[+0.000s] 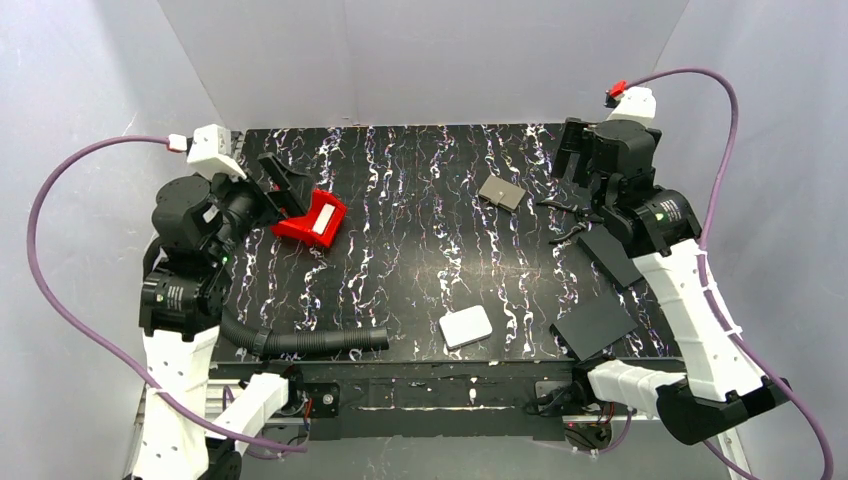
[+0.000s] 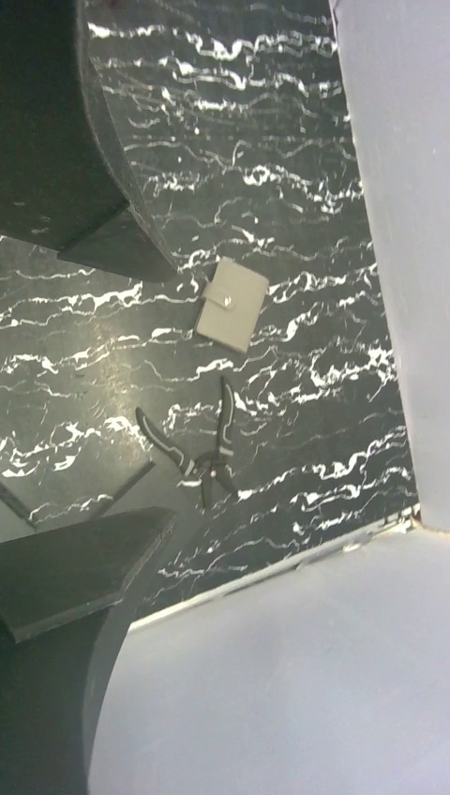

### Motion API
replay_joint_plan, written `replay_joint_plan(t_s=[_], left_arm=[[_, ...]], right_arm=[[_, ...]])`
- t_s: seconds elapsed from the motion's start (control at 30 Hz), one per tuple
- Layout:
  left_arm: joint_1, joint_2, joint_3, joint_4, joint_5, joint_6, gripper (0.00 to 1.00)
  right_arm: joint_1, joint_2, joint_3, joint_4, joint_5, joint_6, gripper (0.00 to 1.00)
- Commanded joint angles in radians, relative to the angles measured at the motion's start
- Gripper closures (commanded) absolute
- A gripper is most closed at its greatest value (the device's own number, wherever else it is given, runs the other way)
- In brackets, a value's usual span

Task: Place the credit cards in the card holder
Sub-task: Pick up the card holder from the center of the board.

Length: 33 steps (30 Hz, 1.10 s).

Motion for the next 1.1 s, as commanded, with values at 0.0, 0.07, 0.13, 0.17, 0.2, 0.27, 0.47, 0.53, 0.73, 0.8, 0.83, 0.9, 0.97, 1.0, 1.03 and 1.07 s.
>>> replay_joint_plan(t_s=[0.0,0.07,0.13,0.17,0.2,0.27,0.47,0.53,0.73,0.8,0.83,0.9,0.97,1.0,1.03,1.07], left_arm=[[0.004,0.029,-0.003,0.000,0.121,-0.030,0.01],[0.004,0.041,-0.029,-0.002,0.188,-0.063,0.01],[0.003,0.056,-0.049,0.000,0.269,-0.089,0.01],[0.003,0.063,-0.059,0.001,0.312,-0.101,0.01],[0.001,0.072,-0.068,0.002,0.351,-0.113,0.01],[-0.011,0.086,-0.082,0.004,0.412,-0.133,0.01],[-0.095,0.076,-0.138,0.006,0.480,-0.157,0.01],[-0.119,0.060,-0.165,0.008,0.478,-0.161,0.01],[-0.157,0.039,-0.217,0.012,0.480,-0.166,0.01],[-0.162,0.038,-0.224,0.012,0.482,-0.168,0.01],[-0.164,0.040,-0.225,0.012,0.485,-0.170,0.01],[-0.173,0.037,-0.231,0.012,0.489,-0.175,0.01],[-0.185,0.033,-0.244,0.012,0.486,-0.177,0.01],[-0.189,0.032,-0.252,0.012,0.482,-0.178,0.01],[-0.192,0.030,-0.262,0.012,0.477,-0.178,0.01],[-0.194,0.030,-0.272,0.014,0.470,-0.181,0.01]], right_arm=[[0.000,0.047,0.039,-0.033,0.039,-0.007,0.00],[0.000,0.053,-0.015,0.071,-0.027,-0.037,0.00],[0.000,0.049,-0.109,0.226,-0.118,-0.086,0.00],[-0.003,0.056,-0.174,0.302,-0.145,-0.092,0.00],[-0.027,0.088,-0.204,0.364,-0.209,-0.088,0.00],[-0.085,0.197,-0.203,0.410,-0.357,-0.067,0.00],[-0.207,0.627,0.016,0.327,-0.678,-0.073,0.00],[-0.229,0.758,0.136,0.235,-0.731,-0.119,0.00],[-0.313,1.069,0.451,0.047,-0.995,-0.228,0.00],[-0.324,1.136,0.498,0.030,-1.015,-0.260,0.00],[-0.327,1.156,0.512,0.022,-1.020,-0.266,0.02],[-0.333,1.187,0.531,0.018,-1.032,-0.264,0.07],[-0.333,1.207,0.524,0.030,-1.027,-0.252,0.13],[-0.333,1.217,0.521,0.031,-1.033,-0.246,0.16],[-0.332,1.224,0.514,0.031,-1.053,-0.239,0.20],[-0.332,1.227,0.491,0.035,-1.072,-0.226,0.24]])
